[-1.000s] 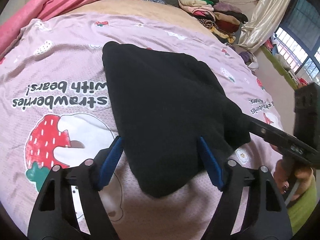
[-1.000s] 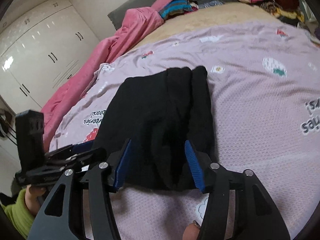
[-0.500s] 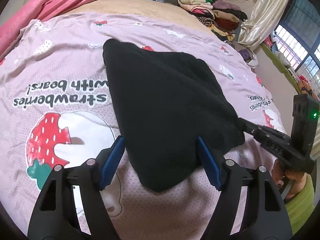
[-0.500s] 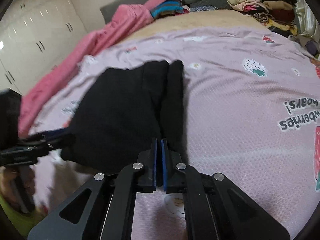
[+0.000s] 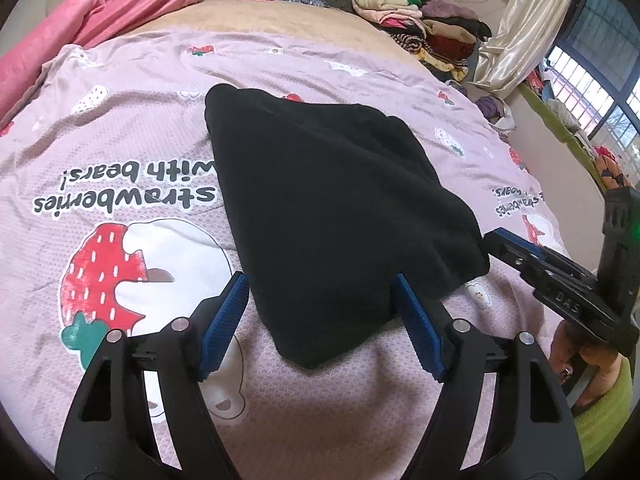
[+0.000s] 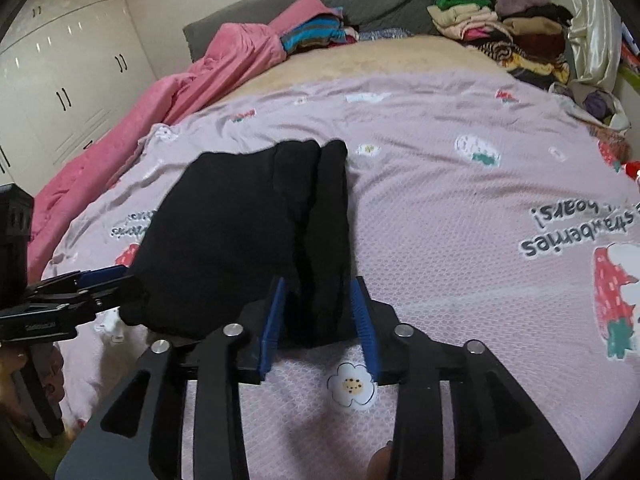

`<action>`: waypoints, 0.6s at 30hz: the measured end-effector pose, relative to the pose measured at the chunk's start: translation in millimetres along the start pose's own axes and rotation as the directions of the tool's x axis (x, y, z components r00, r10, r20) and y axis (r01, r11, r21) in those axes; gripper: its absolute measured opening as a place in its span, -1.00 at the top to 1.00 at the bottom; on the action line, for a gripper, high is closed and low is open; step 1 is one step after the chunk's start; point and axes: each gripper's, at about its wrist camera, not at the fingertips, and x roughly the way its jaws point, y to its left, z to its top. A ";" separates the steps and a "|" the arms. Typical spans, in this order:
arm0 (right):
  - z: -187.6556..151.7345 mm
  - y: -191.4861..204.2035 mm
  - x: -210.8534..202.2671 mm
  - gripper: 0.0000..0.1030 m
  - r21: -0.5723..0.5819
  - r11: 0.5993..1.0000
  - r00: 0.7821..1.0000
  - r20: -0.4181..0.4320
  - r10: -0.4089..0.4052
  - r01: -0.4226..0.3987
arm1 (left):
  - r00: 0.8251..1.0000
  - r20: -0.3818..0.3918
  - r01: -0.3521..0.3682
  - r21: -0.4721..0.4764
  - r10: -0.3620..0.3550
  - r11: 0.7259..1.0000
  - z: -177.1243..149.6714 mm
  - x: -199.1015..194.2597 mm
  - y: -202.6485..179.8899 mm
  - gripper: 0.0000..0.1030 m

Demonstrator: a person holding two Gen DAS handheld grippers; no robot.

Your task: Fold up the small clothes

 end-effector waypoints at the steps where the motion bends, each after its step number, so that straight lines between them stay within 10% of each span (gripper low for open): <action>1: 0.2 2.2 -4.1 0.17 -0.006 1.000 1.000 0.010 -0.009 0.009 | 1.000 0.003 0.001 0.003 -0.001 1.000 0.0 -1.8 -0.4 -0.31; 18: -9.7 44.1 -64.8 -0.72 -0.044 0.993 0.980 0.172 -0.104 0.113 | 0.997 0.073 -0.013 0.024 0.012 1.000 -2.7 -47.3 7.9 -0.81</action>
